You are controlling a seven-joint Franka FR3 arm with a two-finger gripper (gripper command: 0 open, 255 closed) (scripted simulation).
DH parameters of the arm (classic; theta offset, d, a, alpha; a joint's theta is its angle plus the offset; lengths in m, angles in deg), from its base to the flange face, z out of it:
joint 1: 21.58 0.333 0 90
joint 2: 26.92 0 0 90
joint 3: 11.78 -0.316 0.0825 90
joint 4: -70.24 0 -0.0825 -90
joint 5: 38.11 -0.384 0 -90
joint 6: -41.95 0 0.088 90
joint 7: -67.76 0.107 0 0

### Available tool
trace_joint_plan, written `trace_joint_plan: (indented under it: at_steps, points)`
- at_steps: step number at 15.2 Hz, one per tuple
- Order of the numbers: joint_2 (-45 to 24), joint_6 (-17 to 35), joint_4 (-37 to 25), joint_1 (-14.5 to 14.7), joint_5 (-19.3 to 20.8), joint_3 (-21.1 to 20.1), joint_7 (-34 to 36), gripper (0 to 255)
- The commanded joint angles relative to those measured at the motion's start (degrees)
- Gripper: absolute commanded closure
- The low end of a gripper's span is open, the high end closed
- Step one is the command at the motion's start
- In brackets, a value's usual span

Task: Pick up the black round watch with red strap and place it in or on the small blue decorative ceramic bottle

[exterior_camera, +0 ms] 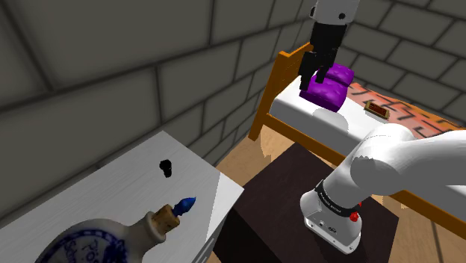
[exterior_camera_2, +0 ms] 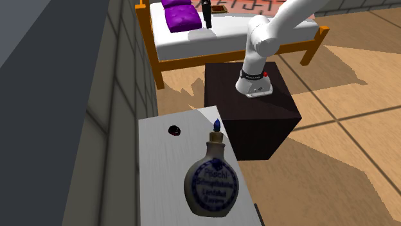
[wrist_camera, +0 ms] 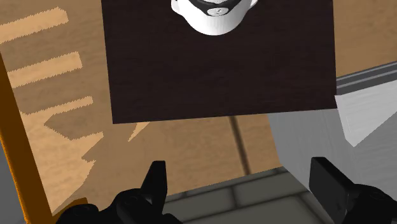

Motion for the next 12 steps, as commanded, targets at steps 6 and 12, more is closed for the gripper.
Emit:
trace_joint_plan:
  at_steps: [6,12]
  points:
    - [-3.9,6.3,2.3,2.1,-4.8,-5.3,6.2,0]
    - [-11.3,14.6,2.7,4.6,-9.6,-11.6,13.1,0]
